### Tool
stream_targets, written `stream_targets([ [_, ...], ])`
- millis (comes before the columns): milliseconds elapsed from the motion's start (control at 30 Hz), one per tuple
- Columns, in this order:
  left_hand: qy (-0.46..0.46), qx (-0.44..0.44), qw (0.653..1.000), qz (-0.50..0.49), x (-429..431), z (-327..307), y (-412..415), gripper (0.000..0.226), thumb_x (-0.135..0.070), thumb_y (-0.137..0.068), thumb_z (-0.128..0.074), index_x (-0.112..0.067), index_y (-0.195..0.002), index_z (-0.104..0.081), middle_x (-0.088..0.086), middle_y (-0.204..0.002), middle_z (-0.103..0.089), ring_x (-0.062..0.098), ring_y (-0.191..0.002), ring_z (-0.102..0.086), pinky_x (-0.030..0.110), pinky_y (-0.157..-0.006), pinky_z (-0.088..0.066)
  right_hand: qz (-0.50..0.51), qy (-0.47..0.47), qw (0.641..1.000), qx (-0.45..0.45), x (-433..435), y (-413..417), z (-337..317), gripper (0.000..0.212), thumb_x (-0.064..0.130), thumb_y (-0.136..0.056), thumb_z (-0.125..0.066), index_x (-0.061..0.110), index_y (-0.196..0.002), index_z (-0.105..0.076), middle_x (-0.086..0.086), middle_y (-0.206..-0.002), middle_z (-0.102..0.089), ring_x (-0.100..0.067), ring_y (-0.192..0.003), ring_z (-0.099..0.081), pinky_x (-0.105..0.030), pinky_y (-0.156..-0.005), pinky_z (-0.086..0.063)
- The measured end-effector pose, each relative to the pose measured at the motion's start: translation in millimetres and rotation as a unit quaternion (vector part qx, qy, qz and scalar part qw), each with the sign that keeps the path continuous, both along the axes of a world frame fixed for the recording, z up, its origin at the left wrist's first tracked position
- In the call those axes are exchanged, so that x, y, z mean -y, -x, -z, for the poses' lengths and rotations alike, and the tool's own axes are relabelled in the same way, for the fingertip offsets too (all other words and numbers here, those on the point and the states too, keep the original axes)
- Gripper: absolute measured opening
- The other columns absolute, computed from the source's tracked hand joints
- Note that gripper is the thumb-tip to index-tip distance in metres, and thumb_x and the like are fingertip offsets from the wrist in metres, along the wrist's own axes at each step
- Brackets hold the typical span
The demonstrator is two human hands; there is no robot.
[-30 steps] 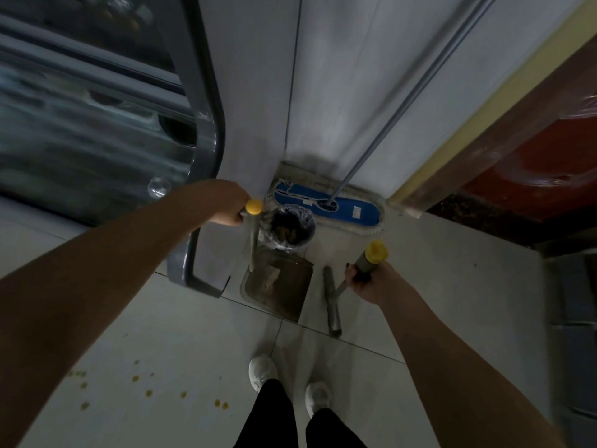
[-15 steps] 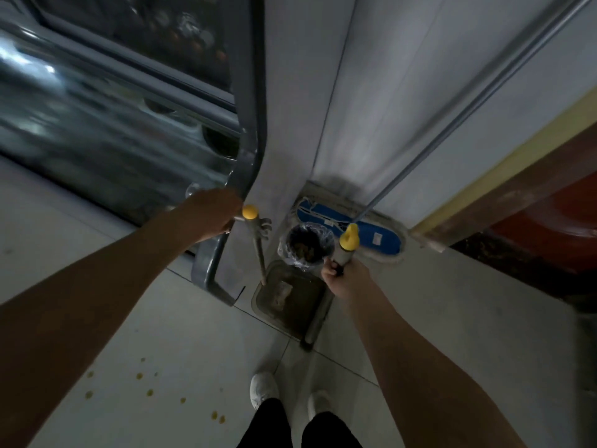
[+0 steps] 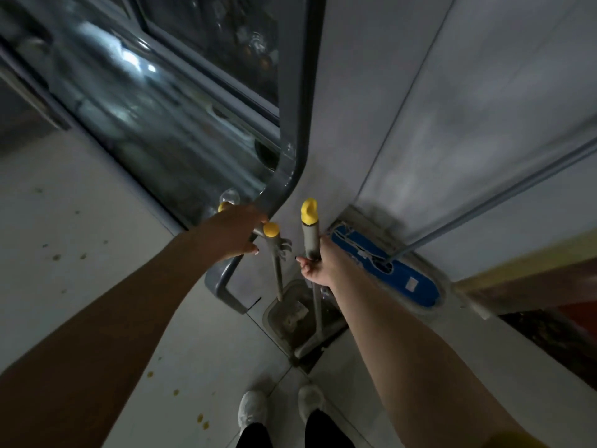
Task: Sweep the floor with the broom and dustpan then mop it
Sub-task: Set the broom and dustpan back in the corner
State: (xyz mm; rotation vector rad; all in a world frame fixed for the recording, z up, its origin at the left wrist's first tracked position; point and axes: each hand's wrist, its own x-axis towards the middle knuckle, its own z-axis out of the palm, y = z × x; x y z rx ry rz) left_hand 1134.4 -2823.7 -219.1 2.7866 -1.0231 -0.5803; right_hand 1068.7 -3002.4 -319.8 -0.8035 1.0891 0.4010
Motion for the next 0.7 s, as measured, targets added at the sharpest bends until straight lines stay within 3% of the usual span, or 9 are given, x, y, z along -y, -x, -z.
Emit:
stream_targets([
  [67,0.005,0.004,1.0,-0.027,5.3,3.6,0.8,0.059,-0.024,-0.082,-0.068,-0.016,-0.134,-0.044,0.007,-0.138,-0.045,0.022,-0.125,-0.043,0.031,-0.1,-0.035,-0.034,0.011,0.999,-0.004,2.7,-12.9,7.1,0.036,0.046,-0.093,-0.046,0.011,-0.101,-0.054,-0.014,-0.094,-0.055,-0.016,-0.056,-0.048,-0.021,-0.045,-0.037],
  [233,0.043,0.052,0.996,-0.051,11.8,12.3,0.1,0.04,-0.017,-0.088,-0.061,-0.015,-0.128,-0.053,0.004,-0.132,-0.053,0.019,-0.123,-0.048,0.025,-0.099,-0.034,-0.071,0.013,0.997,0.008,2.9,-37.8,19.3,0.041,0.048,-0.093,-0.048,0.01,-0.105,-0.054,-0.01,-0.069,-0.059,-0.016,-0.049,-0.05,-0.02,-0.039,-0.038],
  [367,0.082,0.061,0.994,-0.05,6.8,11.5,-3.6,0.038,-0.019,-0.087,-0.062,-0.014,-0.124,-0.057,0.003,-0.129,-0.056,0.018,-0.124,-0.046,0.022,-0.1,-0.029,-0.073,0.005,0.997,0.011,-0.7,-51.5,24.6,0.042,0.051,-0.093,-0.049,0.009,-0.099,-0.055,-0.006,-0.05,-0.054,-0.013,-0.04,-0.047,-0.019,-0.039,-0.038],
  [500,0.056,0.056,0.997,-0.018,7.5,13.4,-6.6,0.048,-0.017,-0.084,-0.066,-0.015,-0.13,-0.052,0.003,-0.135,-0.052,0.017,-0.129,-0.041,0.025,-0.106,-0.025,-0.092,0.005,0.996,0.014,2.3,-59.2,27.5,0.045,0.052,-0.092,-0.049,0.009,-0.103,-0.057,-0.009,-0.077,-0.06,-0.018,-0.072,-0.056,-0.027,-0.059,-0.045],
  [700,0.017,0.044,0.999,0.015,8.8,15.3,-9.7,0.052,-0.015,-0.082,-0.068,-0.017,-0.131,-0.05,0.003,-0.134,-0.051,0.018,-0.128,-0.042,0.029,-0.106,-0.029,-0.098,-0.006,0.995,0.029,9.4,-55.6,25.5,0.039,0.046,-0.093,-0.05,0.01,-0.105,-0.057,-0.007,-0.073,-0.055,-0.014,-0.059,-0.047,-0.023,-0.054,-0.039],
])
